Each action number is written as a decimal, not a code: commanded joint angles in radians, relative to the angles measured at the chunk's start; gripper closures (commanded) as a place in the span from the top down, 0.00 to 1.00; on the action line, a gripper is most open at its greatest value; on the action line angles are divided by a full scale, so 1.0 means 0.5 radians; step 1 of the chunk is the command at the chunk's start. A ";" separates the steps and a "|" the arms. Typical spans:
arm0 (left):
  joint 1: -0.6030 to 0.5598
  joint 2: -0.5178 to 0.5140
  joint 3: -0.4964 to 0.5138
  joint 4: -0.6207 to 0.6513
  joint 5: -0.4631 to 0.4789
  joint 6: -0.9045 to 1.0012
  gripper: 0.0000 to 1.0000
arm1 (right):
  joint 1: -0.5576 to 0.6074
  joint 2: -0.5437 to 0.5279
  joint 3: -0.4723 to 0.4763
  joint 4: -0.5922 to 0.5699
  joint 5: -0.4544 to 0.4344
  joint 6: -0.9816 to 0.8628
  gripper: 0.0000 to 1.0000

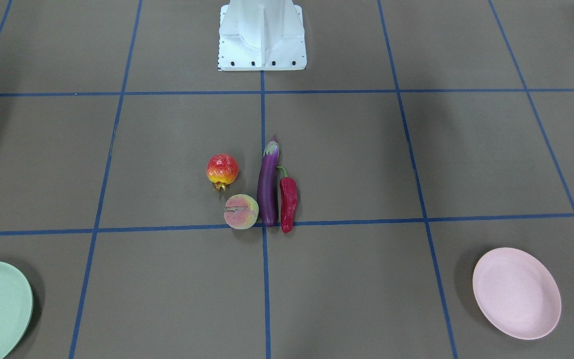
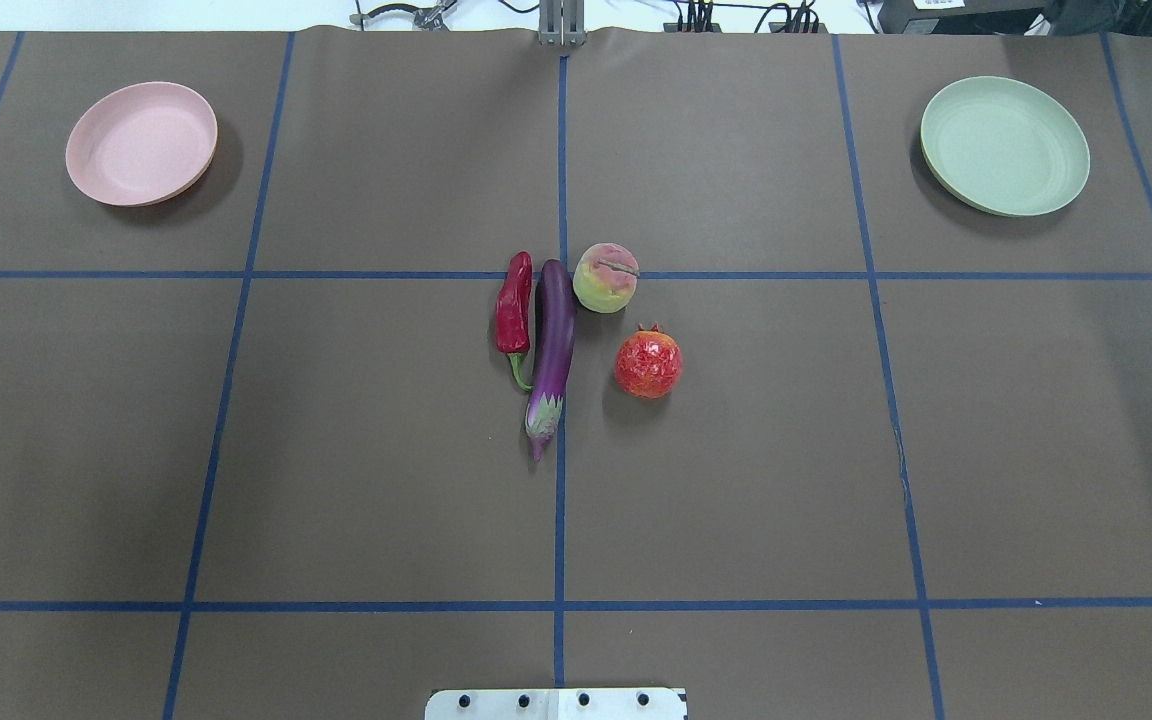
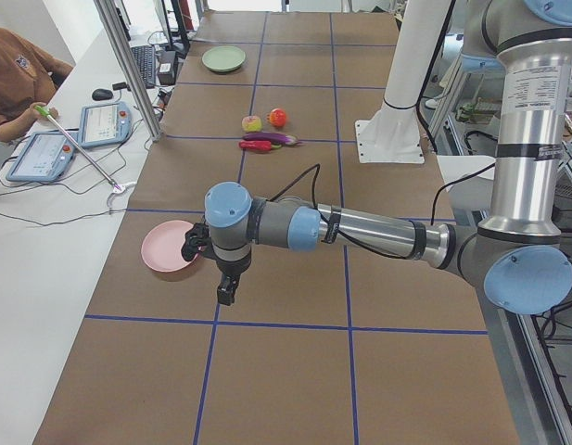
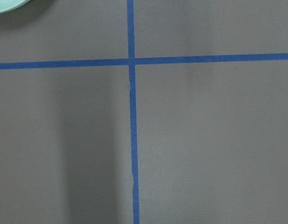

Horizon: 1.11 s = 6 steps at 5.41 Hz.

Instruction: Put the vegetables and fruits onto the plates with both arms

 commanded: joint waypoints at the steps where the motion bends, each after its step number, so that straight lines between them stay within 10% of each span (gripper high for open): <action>1: 0.146 -0.102 -0.082 -0.008 -0.053 -0.190 1.00 | 0.000 0.020 0.023 0.000 0.016 0.000 1.00; 6: 0.833 -0.662 -0.128 -0.005 -0.026 -1.311 1.00 | -0.024 0.078 0.054 0.000 0.071 -0.003 1.00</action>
